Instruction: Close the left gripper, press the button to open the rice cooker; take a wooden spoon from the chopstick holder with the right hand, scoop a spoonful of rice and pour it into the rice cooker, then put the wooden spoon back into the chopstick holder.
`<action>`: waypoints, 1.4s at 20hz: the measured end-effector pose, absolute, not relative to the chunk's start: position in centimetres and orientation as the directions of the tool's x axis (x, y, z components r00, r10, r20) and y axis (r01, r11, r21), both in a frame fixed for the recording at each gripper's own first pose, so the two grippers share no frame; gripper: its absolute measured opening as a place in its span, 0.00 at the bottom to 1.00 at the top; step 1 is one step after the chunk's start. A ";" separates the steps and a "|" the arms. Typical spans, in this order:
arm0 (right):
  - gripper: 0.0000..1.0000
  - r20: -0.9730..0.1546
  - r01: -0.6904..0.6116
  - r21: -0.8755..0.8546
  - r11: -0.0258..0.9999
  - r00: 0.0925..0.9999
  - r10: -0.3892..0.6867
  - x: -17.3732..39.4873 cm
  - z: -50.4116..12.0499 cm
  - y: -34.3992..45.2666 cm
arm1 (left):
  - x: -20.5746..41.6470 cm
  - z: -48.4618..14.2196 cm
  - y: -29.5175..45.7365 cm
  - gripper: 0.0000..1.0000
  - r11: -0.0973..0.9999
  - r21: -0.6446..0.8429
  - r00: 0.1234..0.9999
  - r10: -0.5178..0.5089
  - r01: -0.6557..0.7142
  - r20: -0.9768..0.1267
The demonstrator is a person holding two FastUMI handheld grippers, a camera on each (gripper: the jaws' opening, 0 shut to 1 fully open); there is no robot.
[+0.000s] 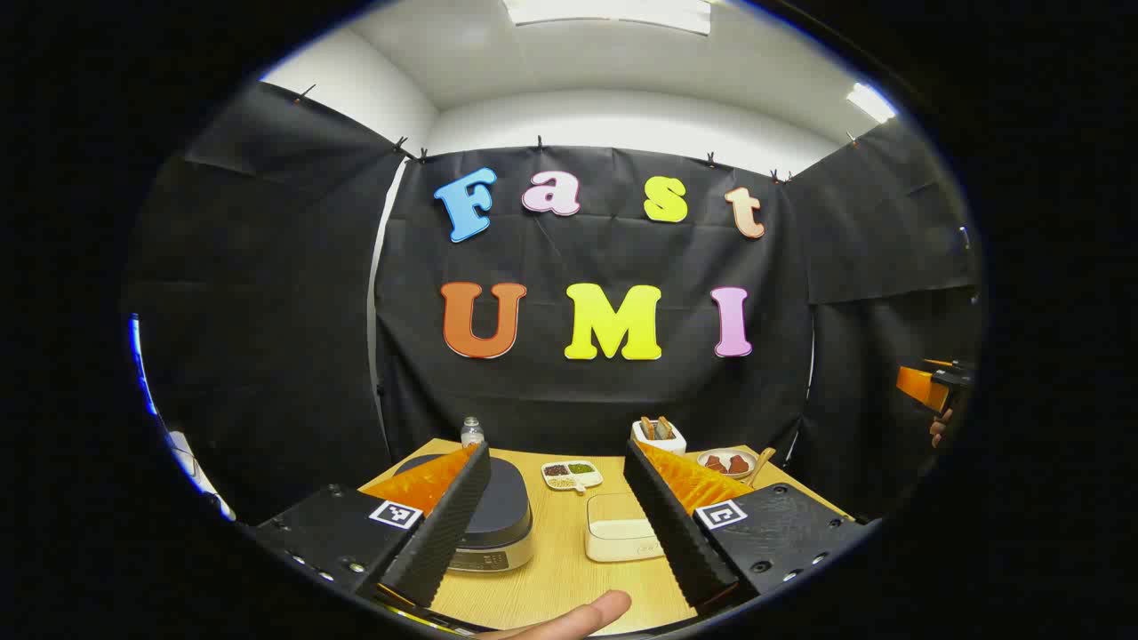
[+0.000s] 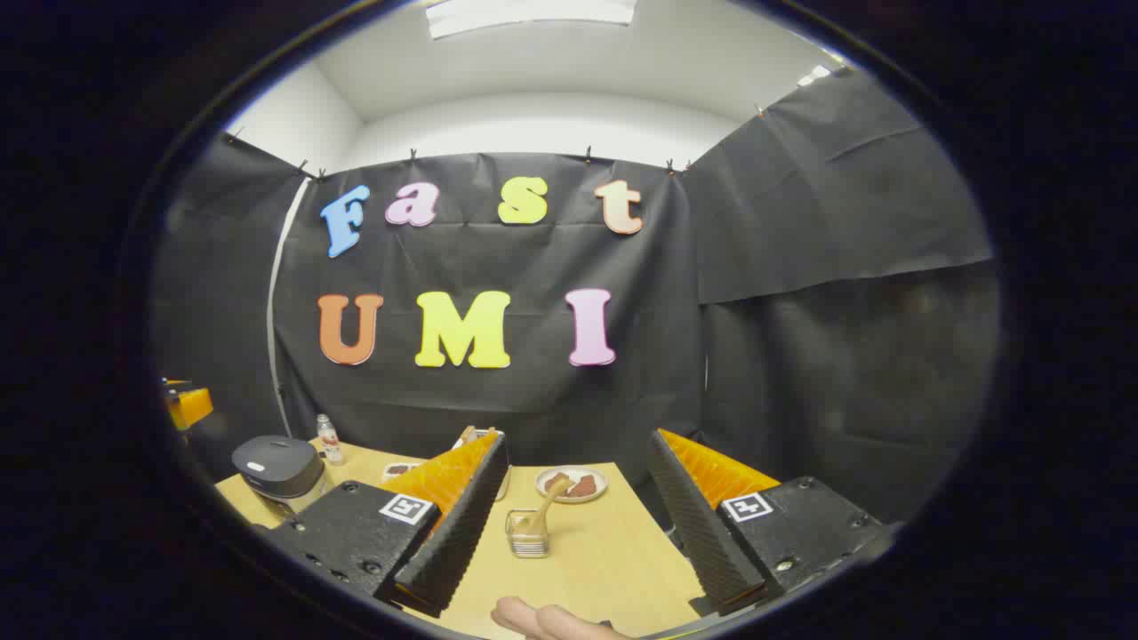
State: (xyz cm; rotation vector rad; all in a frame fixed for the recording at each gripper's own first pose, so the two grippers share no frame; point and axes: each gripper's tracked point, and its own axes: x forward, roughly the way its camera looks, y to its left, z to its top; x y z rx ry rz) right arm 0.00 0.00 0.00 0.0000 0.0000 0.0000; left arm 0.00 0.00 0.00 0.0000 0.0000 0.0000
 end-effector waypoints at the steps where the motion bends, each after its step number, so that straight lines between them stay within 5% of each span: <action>1: 1.00 0.002 0.002 -0.001 1.000 1.000 -0.002 0.0 0.2 0.0 | 0.0 0.1 0.0 0.96 1.000 -0.001 1.000 -0.001 0.001 0.000; 11: 1.00 0.023 0.028 0.009 1.000 0.999 -0.028 0.5 -0.2 -0.5 | 0.5 0.0 0.1 0.96 0.999 0.026 0.999 -0.042 0.042 -0.002; 19: 1.00 0.007 0.015 0.015 1.000 1.000 -0.015 1.2 -1.8 -0.1 | 2.1 -1.8 3.3 1.00 0.997 0.063 0.998 0.051 -0.048 -0.048; 23: 1.00 -0.006 0.008 0.023 1.000 1.000 -0.008 1.9 -2.8 0.3 | 3.4 -2.9 4.8 0.89 0.996 0.046 0.993 0.076 -0.072 -0.091; 26: 1.00 -0.021 0.000 0.024 1.000 1.000 0.000 2.6 -3.9 0.6 | 4.5 -5.1 6.1 0.57 0.995 0.042 0.978 0.096 -0.090 -0.185; 27: 1.00 -0.027 -0.001 0.025 1.000 1.000 0.002 2.9 -4.2 0.6 | 4.9 -5.7 6.6 0.61 0.994 0.047 0.971 0.104 -0.096 -0.214; 28: 1.00 -0.034 -0.003 0.025 1.000 0.999 0.004 3.1 -4.7 0.7 | 5.4 -6.5 7.1 0.48 0.993 0.057 0.965 0.111 -0.100 -0.239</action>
